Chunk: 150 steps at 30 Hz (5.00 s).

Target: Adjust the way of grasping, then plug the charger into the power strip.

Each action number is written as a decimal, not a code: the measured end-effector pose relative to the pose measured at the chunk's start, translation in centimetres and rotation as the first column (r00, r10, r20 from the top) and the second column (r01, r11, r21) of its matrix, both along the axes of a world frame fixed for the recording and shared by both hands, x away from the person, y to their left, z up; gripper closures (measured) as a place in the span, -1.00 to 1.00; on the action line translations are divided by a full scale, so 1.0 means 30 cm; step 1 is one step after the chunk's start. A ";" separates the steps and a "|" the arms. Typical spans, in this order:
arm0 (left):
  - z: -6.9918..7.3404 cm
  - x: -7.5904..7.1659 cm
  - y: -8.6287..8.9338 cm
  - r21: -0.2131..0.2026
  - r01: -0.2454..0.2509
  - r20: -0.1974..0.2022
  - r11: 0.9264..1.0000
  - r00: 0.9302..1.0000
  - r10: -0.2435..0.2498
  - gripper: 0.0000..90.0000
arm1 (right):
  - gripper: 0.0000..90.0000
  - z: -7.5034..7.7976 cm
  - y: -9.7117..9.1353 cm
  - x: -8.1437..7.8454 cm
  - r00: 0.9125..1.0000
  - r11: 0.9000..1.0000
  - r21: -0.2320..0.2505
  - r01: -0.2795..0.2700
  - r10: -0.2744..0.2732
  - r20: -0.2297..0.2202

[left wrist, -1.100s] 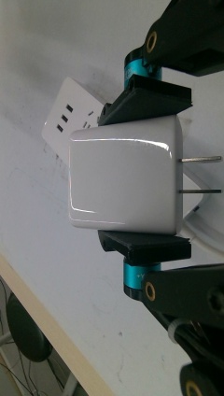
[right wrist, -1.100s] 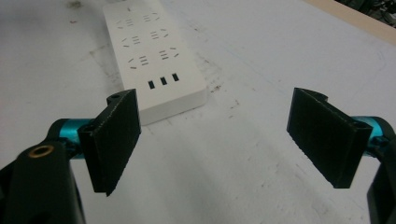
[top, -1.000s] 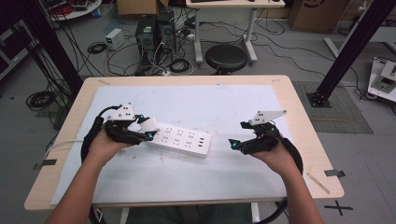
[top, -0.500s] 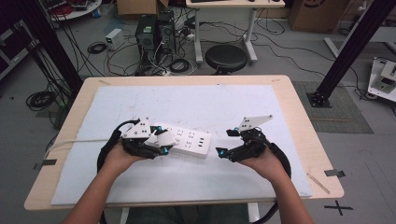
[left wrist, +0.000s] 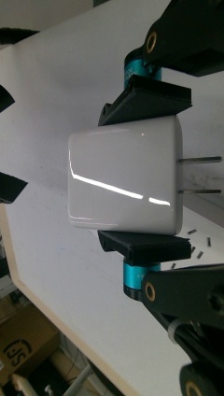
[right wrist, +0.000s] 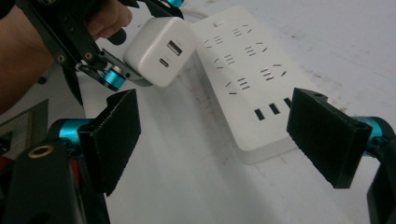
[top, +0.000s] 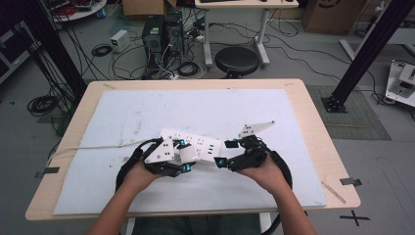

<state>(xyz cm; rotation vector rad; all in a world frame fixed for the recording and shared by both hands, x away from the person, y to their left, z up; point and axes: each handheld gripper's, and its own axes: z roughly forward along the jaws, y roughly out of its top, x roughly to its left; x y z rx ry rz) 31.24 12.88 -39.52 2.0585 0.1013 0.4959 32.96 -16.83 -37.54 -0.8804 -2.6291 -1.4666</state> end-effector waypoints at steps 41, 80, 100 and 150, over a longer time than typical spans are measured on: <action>-0.023 -0.072 -0.130 -0.026 0.037 0.225 0.999 0.974 -0.030 -0.05 | 0.03 -0.102 0.091 0.048 0.954 0.956 0.289 -0.060 0.139 -0.264; 0.121 0.009 0.082 -0.003 -0.190 -0.014 0.982 0.982 0.190 -0.55 | 0.40 0.024 -0.115 0.010 0.997 0.980 0.186 0.067 -0.060 -0.043; 0.136 0.091 0.316 0.005 -0.325 -0.112 0.946 0.940 0.324 -0.55 | 0.40 0.032 -0.165 0.007 0.994 0.996 0.054 0.076 -0.079 0.070; 0.068 0.068 0.429 0.030 -0.371 -0.159 0.928 0.915 0.371 -0.55 | 0.41 0.128 0.265 0.328 0.958 0.757 -0.595 -0.269 0.275 -0.083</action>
